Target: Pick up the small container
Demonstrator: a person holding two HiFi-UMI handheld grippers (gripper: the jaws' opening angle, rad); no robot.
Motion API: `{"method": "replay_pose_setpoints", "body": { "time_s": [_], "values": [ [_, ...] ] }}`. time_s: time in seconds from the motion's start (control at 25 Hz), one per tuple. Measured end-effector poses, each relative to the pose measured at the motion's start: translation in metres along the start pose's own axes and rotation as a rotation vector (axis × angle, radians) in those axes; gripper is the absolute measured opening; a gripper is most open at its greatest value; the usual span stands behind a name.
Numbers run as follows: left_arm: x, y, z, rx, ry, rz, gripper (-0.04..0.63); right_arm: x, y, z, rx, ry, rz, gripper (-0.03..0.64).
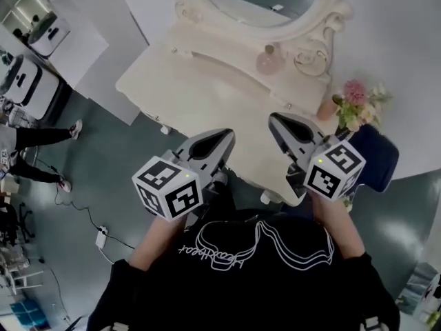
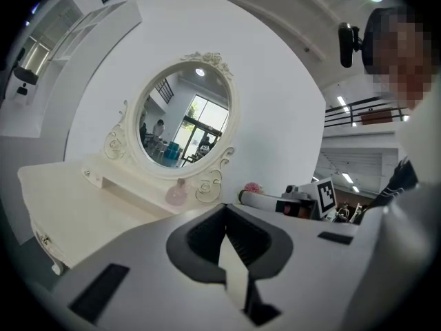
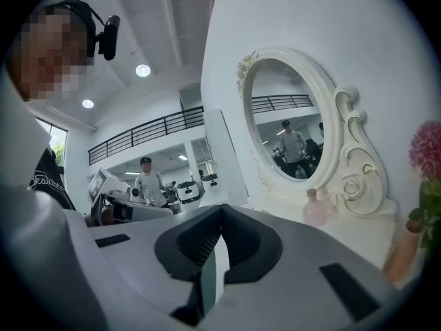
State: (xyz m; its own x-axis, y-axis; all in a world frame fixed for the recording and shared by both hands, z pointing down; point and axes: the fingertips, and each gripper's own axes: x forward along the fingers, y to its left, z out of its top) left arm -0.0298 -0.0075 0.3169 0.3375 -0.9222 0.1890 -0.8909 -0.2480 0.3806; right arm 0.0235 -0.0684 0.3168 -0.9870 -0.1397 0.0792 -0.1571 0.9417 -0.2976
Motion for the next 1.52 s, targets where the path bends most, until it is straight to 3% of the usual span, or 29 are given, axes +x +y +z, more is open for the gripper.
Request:
{"method": "replay_pose_setpoints", "body": {
  "time_s": [0.64,0.8,1.24,1.52],
  "values": [
    [0.097,0.151,0.069,0.017,0.159,-0.214,0.002,0.105,-0.111,0.031,0.077,-0.069,-0.309,0.006],
    [0.120,0.172,0.071,0.013,0.210,-0.258,0.002,0.116,-0.137,0.023,0.067,-0.033,-0.383,0.006],
    [0.163,0.205,0.065,0.001,0.288,-0.346,0.002,0.138,-0.197,0.013,-0.022,0.007,-0.535,0.123],
    [0.177,0.219,0.057,-0.011,0.320,-0.360,0.002,0.150,-0.235,-0.001,-0.086,0.053,-0.602,0.187]
  ]
}}
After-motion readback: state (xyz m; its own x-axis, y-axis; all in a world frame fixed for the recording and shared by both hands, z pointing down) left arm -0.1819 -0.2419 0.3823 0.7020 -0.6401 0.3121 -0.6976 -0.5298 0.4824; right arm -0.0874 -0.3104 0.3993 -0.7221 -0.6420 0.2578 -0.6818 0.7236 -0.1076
